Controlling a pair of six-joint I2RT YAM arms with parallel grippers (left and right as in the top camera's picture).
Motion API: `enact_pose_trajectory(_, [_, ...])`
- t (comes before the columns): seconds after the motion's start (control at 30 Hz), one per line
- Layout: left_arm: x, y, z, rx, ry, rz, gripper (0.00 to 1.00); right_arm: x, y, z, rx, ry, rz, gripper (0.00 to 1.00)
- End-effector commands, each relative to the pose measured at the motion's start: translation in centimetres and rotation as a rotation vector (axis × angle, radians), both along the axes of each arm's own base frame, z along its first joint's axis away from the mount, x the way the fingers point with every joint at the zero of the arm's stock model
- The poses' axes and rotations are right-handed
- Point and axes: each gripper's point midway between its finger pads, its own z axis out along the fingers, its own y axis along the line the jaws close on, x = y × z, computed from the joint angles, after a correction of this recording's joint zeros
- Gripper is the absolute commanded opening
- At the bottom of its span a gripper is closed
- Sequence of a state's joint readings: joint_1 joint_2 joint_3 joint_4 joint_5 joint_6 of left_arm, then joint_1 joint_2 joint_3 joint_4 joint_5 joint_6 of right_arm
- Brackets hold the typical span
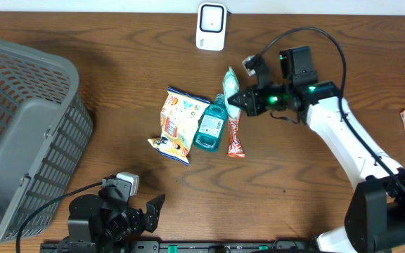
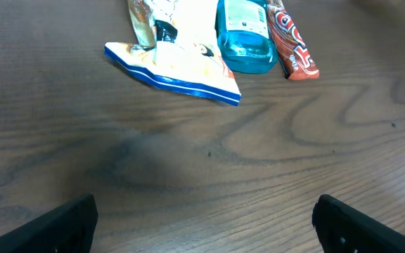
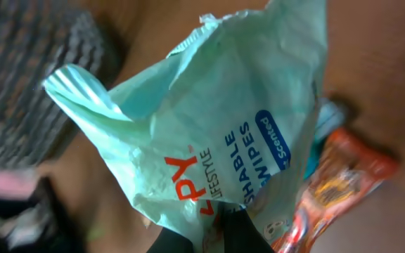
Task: Scan the item barcode
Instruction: 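Hold the wipes pack over the white scanner with the right gripper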
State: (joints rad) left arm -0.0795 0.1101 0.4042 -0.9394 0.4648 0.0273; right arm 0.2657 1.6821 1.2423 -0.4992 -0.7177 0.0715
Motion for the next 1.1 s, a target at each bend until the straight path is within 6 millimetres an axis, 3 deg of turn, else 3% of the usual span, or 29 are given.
enact_pose_trajectory(0.0, [0.0,0.1,0.4,0.009,-0.016,-0.001,0.98,2.9,-0.1,0.3,-0.061,-0.046,-0.135,0.01])
enact_pose_trajectory(0.23, [0.0,0.1,0.4,0.009,-0.016,-0.001,0.98,9.2,2.4,0.0,-0.145,-0.119,-0.182,0.01])
enact_pose_trajectory(0.57, [0.0,0.1,0.4,0.009,-0.016,-0.001,0.98,22.0,4.4,-0.1,-0.243,-0.283,-0.303,0.01])
enact_pose_trajectory(0.63, [0.0,0.1,0.4,0.009,-0.016,-0.001,0.98,23.7,4.7,-0.5,-0.26,-0.32,-0.334,0.01])
enact_pose_trajectory(0.9, [0.0,0.1,0.4,0.009,-0.016,-0.001,0.98,27.0,5.5,-3.0,-0.342,-0.446,-0.362,0.01])
enact_pose_trajectory(1.07, [0.0,0.1,0.4,0.009,-0.016,-0.001,0.98,27.6,5.5,-2.7,-0.415,-0.518,-0.39,0.01])
